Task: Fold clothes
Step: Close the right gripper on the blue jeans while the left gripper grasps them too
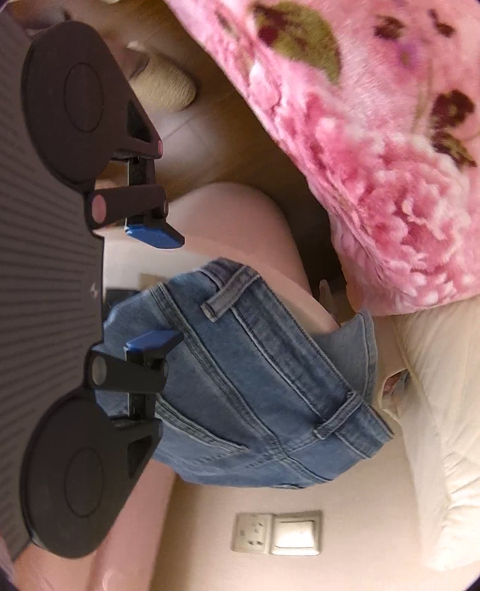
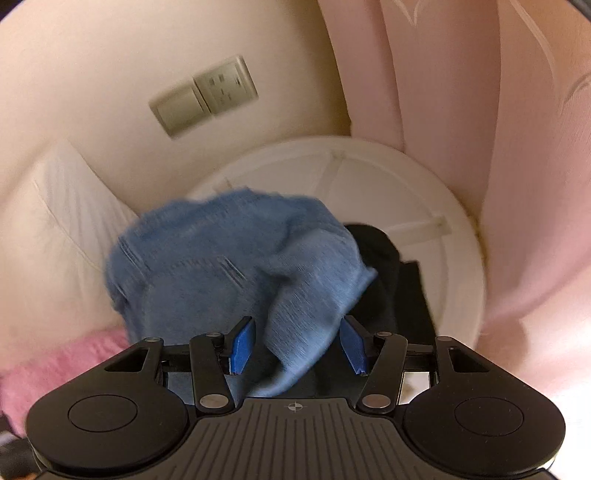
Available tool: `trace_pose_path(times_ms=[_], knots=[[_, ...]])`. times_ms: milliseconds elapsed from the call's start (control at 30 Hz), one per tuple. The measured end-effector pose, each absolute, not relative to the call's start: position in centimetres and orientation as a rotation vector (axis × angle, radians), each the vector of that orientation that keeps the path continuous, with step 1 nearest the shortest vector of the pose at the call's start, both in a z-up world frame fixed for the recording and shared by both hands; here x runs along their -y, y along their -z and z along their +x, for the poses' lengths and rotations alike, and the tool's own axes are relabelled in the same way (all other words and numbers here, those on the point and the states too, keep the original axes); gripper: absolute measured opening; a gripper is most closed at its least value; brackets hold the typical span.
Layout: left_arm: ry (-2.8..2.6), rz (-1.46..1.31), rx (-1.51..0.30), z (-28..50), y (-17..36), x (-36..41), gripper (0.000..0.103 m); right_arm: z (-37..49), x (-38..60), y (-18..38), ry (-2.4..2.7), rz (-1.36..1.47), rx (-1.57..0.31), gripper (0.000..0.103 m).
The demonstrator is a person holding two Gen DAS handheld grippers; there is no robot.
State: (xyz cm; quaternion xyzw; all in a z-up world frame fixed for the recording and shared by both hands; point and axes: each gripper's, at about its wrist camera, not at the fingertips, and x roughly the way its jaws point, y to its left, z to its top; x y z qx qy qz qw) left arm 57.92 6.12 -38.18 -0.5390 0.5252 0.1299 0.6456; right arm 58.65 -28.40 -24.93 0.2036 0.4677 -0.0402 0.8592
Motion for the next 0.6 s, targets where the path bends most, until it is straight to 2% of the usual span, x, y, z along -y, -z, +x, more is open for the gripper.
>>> trace_pose_path(times_ms=[200,367,400,433,467,533,600], knots=[[-0.305,-1.278,-1.16,58.9,39.6,-5.8,0.043,60.1,28.1,26.2,0.115,0.451,-0.989,0.055],[-0.264,-1.203,-1.125,59.0,37.7,-6.2,0.043,61.3,28.7,28.4,0.159,0.512,-1.052,0.055],[-0.255,-1.186,-1.118,59.0,37.3,-6.3,0.039,61.4,28.9,28.4,0.155,0.529,-1.053,0.045],[-0.246,-1.169,-1.11,59.0,36.9,-6.4,0.03,61.3,28.9,28.1,0.143,0.517,-1.036,0.013],[-0.238,-1.153,-1.103,59.0,36.5,-6.5,0.026,61.4,28.7,27.6,0.131,0.483,-1.023,0.008],[-0.22,-1.119,-1.088,59.0,35.7,-6.6,0.016,61.4,28.4,26.6,0.099,0.455,-0.993,0.008],[-0.203,-1.086,-1.073,59.0,34.8,-6.8,0.012,61.2,28.1,25.2,0.05,0.474,-0.947,0.008]])
